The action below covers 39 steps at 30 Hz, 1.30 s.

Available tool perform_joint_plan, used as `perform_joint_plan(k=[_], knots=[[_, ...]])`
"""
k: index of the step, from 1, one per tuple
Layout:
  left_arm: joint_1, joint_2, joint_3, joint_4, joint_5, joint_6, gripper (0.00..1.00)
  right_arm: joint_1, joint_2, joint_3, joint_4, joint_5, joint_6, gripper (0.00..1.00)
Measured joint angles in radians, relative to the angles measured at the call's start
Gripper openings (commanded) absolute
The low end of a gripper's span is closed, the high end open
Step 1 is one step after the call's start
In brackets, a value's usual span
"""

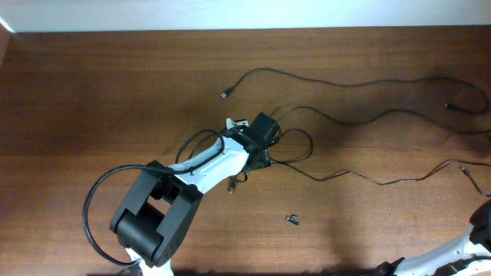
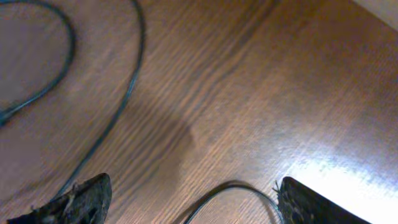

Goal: Untangle cables

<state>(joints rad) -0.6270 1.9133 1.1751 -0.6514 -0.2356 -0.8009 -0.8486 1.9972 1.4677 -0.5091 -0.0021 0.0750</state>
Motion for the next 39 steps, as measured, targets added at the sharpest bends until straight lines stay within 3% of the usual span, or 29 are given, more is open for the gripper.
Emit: perform_joint_plan(k=[4,9,16,19,24,39], knots=[[0.080,-0.063,-0.003,-0.071,0.026,0.039,0.99,0.000,-0.149,0.000,-0.024,-0.119,-0.053,0.99],[0.117,-0.312,-0.004,-0.094,0.008,0.268,0.99,0.034,-0.414,0.000,-0.151,-0.233,-0.084,0.99],[0.158,-0.473,-0.004,-0.145,-0.113,0.381,0.99,0.376,-0.698,0.002,-0.466,-0.269,-0.140,0.99],[0.221,-0.497,-0.004,-0.150,-0.140,0.463,0.99,0.598,-0.711,0.002,-0.571,-0.260,-0.158,0.99],[0.277,-0.498,-0.004,-0.151,-0.147,0.496,0.99,0.865,-0.711,0.002,-0.610,-0.156,-0.165,0.99],[0.276,-0.498,-0.004,-0.152,-0.147,0.500,0.99,0.901,-0.645,0.002,-0.643,-0.126,-0.165,0.99]])
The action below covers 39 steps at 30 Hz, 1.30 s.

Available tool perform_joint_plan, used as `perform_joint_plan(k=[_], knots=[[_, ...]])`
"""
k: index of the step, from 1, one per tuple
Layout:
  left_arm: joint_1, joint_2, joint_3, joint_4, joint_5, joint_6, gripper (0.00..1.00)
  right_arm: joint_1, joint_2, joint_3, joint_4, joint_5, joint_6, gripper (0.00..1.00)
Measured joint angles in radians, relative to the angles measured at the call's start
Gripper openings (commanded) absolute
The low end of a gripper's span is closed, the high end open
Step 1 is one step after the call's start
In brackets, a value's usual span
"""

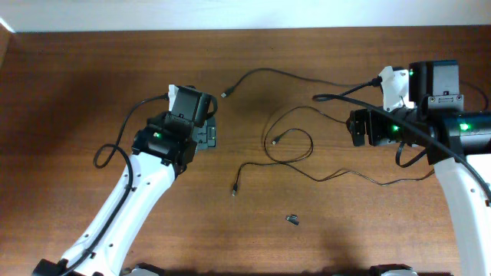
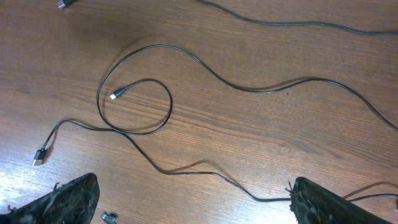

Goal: Untangle cables

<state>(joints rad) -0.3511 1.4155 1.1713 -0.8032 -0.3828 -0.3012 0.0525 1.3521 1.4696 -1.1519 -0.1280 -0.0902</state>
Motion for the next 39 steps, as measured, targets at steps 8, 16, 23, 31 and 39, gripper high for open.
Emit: perform_joint_plan(k=[8,16,23,31,39], knots=[[0.000,0.000,0.000,0.000,0.000,0.000,0.99,0.000,0.000,0.000,0.000,0.000,0.000,0.99],[0.000,0.000,0.000,0.000,0.000,0.000,0.99,0.000,0.000,0.000,0.000,0.000,0.000,0.99],[0.000,0.000,0.000,-0.001,0.000,0.000,0.99,0.000,0.000,0.000,0.000,0.000,0.000,0.99],[0.000,-0.179,-0.039,0.026,0.000,0.000,0.99,0.000,0.000,0.000,-0.001,0.000,0.000,0.99],[0.017,-0.636,-0.428,0.426,0.005,0.010,0.99,0.000,0.003,0.000,0.001,0.000,0.000,0.99]])
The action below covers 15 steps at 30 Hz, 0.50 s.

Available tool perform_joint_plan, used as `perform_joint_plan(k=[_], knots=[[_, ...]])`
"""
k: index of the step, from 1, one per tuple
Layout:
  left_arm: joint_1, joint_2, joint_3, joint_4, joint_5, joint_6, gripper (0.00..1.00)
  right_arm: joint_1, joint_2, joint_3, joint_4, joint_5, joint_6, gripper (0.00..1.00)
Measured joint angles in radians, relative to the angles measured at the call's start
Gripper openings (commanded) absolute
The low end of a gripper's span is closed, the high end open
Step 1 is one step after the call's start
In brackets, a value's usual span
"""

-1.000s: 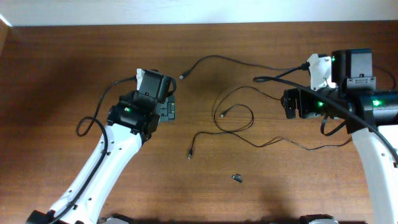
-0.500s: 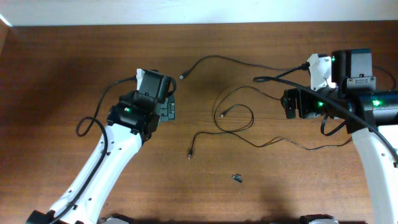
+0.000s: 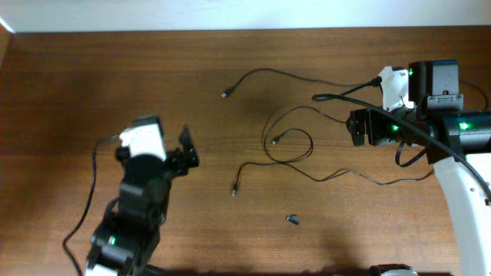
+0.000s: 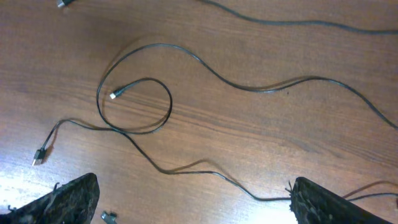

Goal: Untangle cables

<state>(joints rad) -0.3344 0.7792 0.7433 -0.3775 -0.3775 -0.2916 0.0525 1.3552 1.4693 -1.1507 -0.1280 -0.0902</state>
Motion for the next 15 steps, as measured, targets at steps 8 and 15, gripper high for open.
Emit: perform_joint_plan(k=[8,15], knots=[[0.135,-0.413,-0.431,0.505,0.177,0.249,0.99,0.000,0.003,0.000,-0.001,0.000,0.001,0.99],[0.187,-0.616,-0.637,0.516,0.229,0.319,0.99,0.000,0.004,-0.001,-0.001,0.000,0.001,0.99]])
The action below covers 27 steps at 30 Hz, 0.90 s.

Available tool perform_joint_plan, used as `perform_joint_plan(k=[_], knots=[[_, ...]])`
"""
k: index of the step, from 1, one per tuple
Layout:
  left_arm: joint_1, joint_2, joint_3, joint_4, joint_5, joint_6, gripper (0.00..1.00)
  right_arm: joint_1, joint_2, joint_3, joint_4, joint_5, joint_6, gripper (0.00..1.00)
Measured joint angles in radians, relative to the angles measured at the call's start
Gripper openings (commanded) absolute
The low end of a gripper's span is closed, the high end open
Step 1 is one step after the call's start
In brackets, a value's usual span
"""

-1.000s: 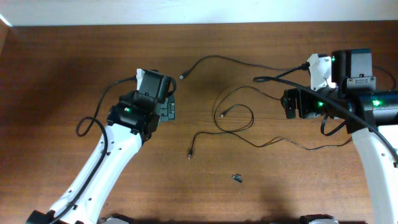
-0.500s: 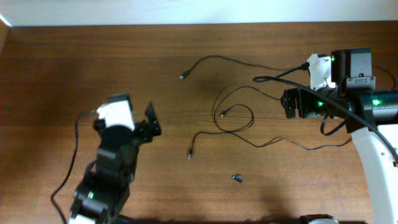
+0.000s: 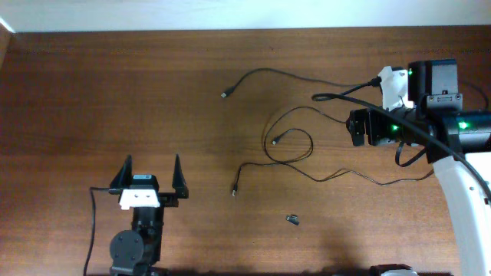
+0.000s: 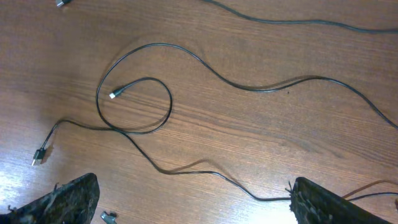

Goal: Untangle cables

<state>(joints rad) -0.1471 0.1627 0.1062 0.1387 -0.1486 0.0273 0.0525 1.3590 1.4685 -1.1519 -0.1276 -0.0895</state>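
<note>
Three thin black cables lie on the wooden table. The top cable (image 3: 307, 80) runs from a plug (image 3: 224, 95) off to the right. The middle cable (image 4: 168, 106) curls in a loop around its own plug (image 4: 114, 95). The lower cable (image 4: 155, 168), with its plug (image 4: 38, 155), touches that loop's underside and runs right. My right gripper (image 4: 193, 202) hangs open high above them, with nothing between its fingers (image 4: 68, 199). My left gripper (image 3: 150, 170) stands open at the front left, far from the cables.
A small dark connector piece (image 3: 293, 220) lies alone near the front, below the cables. The right arm's body (image 3: 437, 115) stands over the right ends of the cables. A pale wall edge (image 3: 230, 15) bounds the far side.
My left arm has drawn back from the left middle of the table to the front left edge, with its fingers still spread. The right arm and the cables have not moved.
My left gripper was at the middle, on a bunch of cables, and my right gripper was low at the front right. Then the cables lay spread out, the left gripper was back at the left, and the right gripper was raised over them. Now the left arm is withdrawn.
</note>
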Motion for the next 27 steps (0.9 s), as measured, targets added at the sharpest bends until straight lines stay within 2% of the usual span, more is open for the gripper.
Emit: perform_joint_plan(k=[3,8,27], knots=[[0.000,-0.062,-0.068,-0.021,0.004,0.009,0.99,0.000,0.000,0.000,0.001,0.000,0.000,0.99],[0.021,-0.150,-0.094,-0.201,0.011,0.012,0.99,0.000,0.000,0.000,0.000,0.000,0.000,0.99],[0.024,-0.149,-0.095,-0.206,0.019,0.012,0.99,0.000,0.000,0.000,0.000,0.000,-0.001,0.99]])
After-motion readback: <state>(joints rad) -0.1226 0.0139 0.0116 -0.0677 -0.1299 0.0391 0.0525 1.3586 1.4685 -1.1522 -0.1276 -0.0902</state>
